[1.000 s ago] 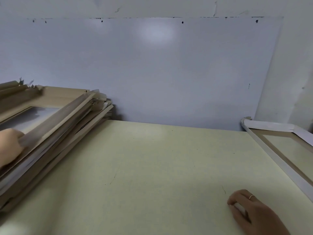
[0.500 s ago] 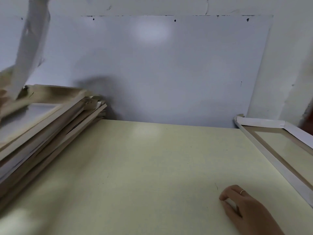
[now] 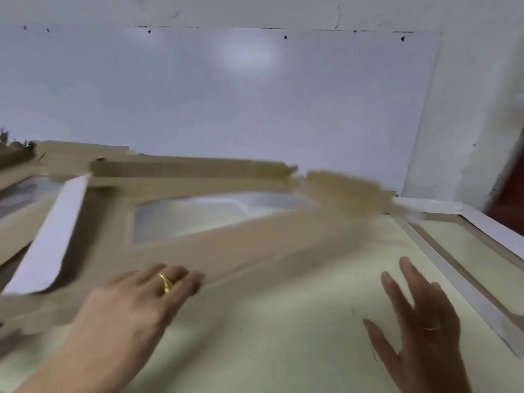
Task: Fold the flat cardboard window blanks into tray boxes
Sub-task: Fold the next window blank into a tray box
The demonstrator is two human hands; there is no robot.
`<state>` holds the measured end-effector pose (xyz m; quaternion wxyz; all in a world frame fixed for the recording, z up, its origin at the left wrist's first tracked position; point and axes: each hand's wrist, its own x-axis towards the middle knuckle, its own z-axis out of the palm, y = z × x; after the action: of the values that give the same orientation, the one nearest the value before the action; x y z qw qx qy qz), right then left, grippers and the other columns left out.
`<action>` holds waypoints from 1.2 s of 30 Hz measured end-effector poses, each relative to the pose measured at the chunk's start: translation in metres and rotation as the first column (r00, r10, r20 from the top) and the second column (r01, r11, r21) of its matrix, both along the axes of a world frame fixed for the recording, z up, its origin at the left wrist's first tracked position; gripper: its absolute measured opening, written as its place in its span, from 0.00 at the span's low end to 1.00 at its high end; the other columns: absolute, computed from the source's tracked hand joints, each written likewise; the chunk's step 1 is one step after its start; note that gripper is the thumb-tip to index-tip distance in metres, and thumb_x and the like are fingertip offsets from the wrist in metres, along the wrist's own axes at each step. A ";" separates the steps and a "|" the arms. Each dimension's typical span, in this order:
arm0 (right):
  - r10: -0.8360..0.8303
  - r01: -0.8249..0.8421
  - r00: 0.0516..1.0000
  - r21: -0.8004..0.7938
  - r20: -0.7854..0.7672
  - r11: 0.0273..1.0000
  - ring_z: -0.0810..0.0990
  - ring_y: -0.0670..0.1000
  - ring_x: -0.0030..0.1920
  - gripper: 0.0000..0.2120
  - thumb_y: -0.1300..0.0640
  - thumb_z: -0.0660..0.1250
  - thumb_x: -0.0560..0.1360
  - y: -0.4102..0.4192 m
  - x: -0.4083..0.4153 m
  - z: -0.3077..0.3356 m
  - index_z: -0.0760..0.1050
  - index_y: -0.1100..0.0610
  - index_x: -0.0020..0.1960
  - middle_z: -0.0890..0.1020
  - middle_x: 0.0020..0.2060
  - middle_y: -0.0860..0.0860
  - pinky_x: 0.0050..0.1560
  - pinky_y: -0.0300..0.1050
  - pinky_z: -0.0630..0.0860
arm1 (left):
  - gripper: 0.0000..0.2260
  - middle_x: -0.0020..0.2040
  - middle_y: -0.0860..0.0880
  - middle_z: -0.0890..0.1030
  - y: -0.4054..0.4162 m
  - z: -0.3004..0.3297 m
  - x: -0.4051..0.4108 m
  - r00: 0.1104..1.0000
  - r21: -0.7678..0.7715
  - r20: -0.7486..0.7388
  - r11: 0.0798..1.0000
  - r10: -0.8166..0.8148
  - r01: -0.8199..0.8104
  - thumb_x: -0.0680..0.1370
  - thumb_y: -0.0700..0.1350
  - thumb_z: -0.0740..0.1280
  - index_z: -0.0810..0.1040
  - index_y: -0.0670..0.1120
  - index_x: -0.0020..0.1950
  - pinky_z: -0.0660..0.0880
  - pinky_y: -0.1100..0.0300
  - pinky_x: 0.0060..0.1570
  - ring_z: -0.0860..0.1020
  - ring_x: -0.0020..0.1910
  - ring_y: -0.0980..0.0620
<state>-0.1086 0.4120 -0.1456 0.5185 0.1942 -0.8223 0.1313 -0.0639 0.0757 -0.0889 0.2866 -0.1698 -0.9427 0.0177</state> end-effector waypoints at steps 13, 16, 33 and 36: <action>0.005 -0.190 0.895 0.371 0.446 0.909 0.83 0.41 0.36 0.27 0.66 0.48 0.66 -0.019 -0.004 -0.004 0.85 0.50 0.37 0.85 0.39 0.44 0.28 0.31 0.74 | 0.39 0.67 0.59 0.70 0.005 -0.038 -0.011 0.870 -0.039 0.487 0.992 -0.085 0.119 0.72 0.71 0.34 0.72 0.55 0.67 0.70 0.72 0.55 0.70 0.64 0.64; 0.003 -0.214 0.888 0.407 0.460 0.888 0.83 0.41 0.41 0.34 0.62 0.39 0.78 -0.025 0.002 -0.008 0.85 0.47 0.40 0.84 0.43 0.42 0.31 0.31 0.77 | 0.36 0.70 0.68 0.39 0.003 -0.048 -0.014 0.712 0.102 0.700 0.994 -0.049 -0.032 0.63 0.77 0.32 0.38 0.66 0.69 0.43 0.69 0.68 0.38 0.70 0.67; -0.403 0.200 0.338 0.353 0.850 0.914 0.38 0.42 0.74 0.32 0.35 0.39 0.76 0.060 -0.029 -0.027 0.36 0.47 0.75 0.38 0.75 0.44 0.73 0.43 0.40 | 0.31 0.77 0.50 0.52 -0.069 -0.088 -0.074 0.564 0.055 0.575 0.660 0.593 -0.750 0.73 0.71 0.46 0.50 0.63 0.74 0.51 0.47 0.71 0.49 0.75 0.41; -0.427 0.257 0.333 0.355 0.841 0.899 0.40 0.44 0.74 0.33 0.35 0.39 0.76 0.060 -0.025 -0.029 0.37 0.50 0.75 0.40 0.75 0.45 0.72 0.43 0.41 | 0.33 0.76 0.49 0.52 -0.077 -0.081 -0.073 0.509 0.077 0.621 0.599 0.597 -0.797 0.71 0.73 0.48 0.51 0.62 0.74 0.55 0.45 0.70 0.50 0.74 0.41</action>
<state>-0.1338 0.4717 -0.1747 -0.0084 -0.0448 -0.9983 0.0371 -0.1365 -0.0011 -0.1698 0.0042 0.2887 -0.9537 -0.0841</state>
